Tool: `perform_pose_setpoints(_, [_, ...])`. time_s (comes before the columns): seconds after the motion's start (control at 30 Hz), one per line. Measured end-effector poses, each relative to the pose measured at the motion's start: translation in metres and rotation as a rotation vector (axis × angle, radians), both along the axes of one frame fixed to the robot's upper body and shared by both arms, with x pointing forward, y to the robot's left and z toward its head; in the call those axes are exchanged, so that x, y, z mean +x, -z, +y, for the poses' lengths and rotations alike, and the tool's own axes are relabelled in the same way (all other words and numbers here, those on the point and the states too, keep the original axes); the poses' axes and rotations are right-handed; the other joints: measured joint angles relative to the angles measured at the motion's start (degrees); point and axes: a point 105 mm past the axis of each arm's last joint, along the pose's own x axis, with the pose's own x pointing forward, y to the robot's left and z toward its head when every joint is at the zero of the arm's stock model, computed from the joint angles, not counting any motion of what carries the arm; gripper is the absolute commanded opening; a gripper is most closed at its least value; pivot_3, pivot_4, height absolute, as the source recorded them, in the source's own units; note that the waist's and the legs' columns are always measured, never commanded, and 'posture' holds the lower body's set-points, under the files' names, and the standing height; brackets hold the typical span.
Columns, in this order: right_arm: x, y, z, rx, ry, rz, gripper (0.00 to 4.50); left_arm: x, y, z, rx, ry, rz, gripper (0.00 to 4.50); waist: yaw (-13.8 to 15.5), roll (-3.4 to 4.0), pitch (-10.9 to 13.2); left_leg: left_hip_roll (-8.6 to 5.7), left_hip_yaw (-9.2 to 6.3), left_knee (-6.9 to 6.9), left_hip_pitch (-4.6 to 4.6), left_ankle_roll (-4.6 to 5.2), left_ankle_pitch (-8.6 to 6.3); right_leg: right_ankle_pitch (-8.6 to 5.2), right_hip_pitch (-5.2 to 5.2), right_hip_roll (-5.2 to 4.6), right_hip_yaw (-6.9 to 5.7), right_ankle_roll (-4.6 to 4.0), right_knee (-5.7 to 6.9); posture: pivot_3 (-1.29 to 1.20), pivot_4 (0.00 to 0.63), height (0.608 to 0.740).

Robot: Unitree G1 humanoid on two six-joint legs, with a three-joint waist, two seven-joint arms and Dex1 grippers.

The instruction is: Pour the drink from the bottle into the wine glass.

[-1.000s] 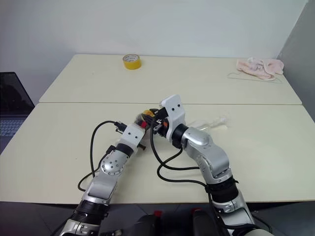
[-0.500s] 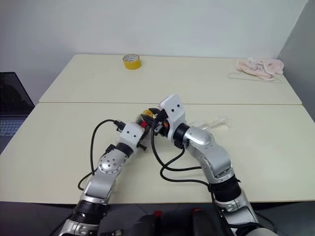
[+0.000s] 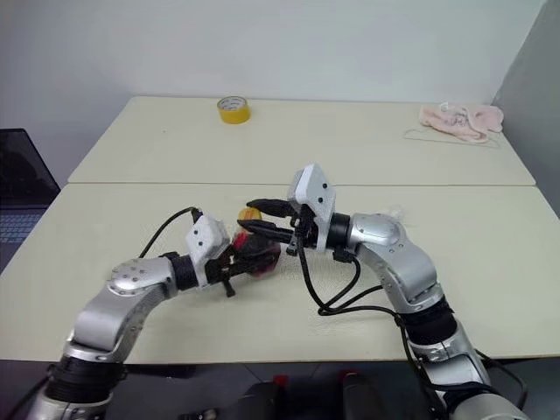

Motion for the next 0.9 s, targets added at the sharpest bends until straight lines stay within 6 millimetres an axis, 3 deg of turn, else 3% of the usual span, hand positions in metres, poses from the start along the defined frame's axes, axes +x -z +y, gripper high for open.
perform_pose_setpoints(0.13, [-0.012, -0.004, -0.001, -0.027, -0.098, -0.026, 1.18, -0.015, -0.002, 0.0, 0.02, 0.11, 0.043, 0.87, 0.1, 0.01, 0.0, 0.0, 0.0, 0.01, 0.0, 0.01, 0.0, 0.0, 0.01, 0.0, 0.0, 0.0, -0.01, 0.0, 0.15, 0.74])
perform_pose_setpoints(0.4, [-0.018, -0.003, -0.008, -0.076, -0.152, -0.048, 1.18, -0.02, 0.002, -0.011, 0.002, 0.164, 0.049, 0.87, 0.1, 0.0, 0.0, 0.0, 0.0, 0.02, 0.0, 0.01, -0.01, 0.0, 0.01, 0.0, 0.01, 0.0, -0.02, 0.0, 0.15, 0.74])
perform_pose_setpoints(0.63, [-0.017, -0.008, -0.008, -0.045, -0.1, -0.107, 3.67, -0.032, 0.026, -0.028, -0.063, 0.166, 0.154, 0.85, 0.1, 0.0, 0.0, 0.01, -0.02, 0.01, -0.01, 0.01, 0.0, 0.0, 0.0, 0.0, 0.0, 0.0, 0.0, 0.0, 0.15, 0.74])
perform_pose_setpoints(0.7, [-0.016, -0.006, -0.008, -0.02, -0.072, -0.092, 4.34, -0.031, 0.025, -0.032, -0.085, 0.146, 0.145, 0.85, 0.1, 0.0, 0.0, 0.01, -0.03, 0.02, 0.0, 0.02, 0.0, 0.0, 0.01, 0.0, 0.0, 0.0, 0.02, 0.0, 0.15, 0.74])
perform_pose_setpoints(0.9, [-0.007, -0.011, -0.015, 0.085, 0.085, -0.02, 4.5, -0.017, 0.015, -0.035, -0.165, -0.005, 0.07, 0.85, 0.3, 0.0, 0.0, 0.0, -0.02, 0.05, -0.01, 0.01, 0.0, 0.0, 0.02, -0.01, 0.02, 0.0, 0.01, 0.0, 0.15, 0.74])
